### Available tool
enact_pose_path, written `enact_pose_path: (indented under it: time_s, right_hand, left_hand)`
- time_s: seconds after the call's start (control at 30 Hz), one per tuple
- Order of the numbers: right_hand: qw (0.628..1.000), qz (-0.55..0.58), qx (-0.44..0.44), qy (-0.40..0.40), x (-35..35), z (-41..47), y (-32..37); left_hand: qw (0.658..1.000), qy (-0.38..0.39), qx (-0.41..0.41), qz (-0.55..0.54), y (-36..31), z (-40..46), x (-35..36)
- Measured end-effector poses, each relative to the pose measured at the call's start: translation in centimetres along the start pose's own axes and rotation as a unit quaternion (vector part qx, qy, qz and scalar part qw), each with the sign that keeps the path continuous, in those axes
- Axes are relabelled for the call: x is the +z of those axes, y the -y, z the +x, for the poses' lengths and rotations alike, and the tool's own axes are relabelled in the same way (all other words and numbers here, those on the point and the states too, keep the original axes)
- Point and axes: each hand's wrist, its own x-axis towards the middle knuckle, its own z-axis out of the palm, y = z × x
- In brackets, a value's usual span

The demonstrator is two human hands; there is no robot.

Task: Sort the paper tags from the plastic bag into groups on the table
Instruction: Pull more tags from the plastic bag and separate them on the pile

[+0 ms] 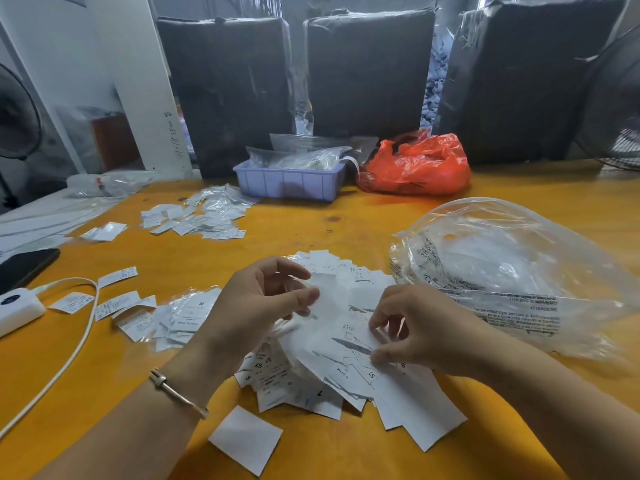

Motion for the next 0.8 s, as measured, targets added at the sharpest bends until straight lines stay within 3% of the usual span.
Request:
enact_pose_path:
  time_s: [0.17, 0.37, 0.43, 0.5, 0.6, 0.67, 0.8]
  right_hand:
    - [0.999, -0.045, -0.02, -0.008, 0.1, -0.2, 0.1]
    - [0.994, -0.036, 0.005, -0.1, 0.2, -0.1, -0.1]
    - [0.98, 0.08, 0.051, -0.173, 0.0, 0.1, -0.4]
    - [0.936, 0.261, 0.094, -0.218, -0.5, 0.2, -0.8]
    - [0.842, 0.498, 0.129, -0.166, -1.2, 0.1, -1.0]
    - [0.805, 0.568, 0.127, -0.112, -1.3, 0.1, -0.8]
    - [0.804, 0.581, 0.107, -0.073, -1.2, 0.1, -0.5]
  left_hand:
    - [1.0, -0.001, 0.004, 0.011, 0.2, 0.1, 0.0]
    - [0.999, 0.038, -0.017, 0.014, 0.2, 0.0, -0.1]
    - [0.998, 0.056, -0.021, 0.022, 0.1, -0.1, -0.2]
    - [0.997, 0.072, -0.024, 0.015, 0.0, -0.1, -0.2]
    - [0.996, 0.082, -0.017, 0.018, 0.0, -0.2, -0.1]
    - [0.996, 0.084, -0.004, 0.028, -0.1, -0.3, -0.1]
    - [0.996, 0.077, 0.012, 0.034, -0.3, -0.2, -0.3]
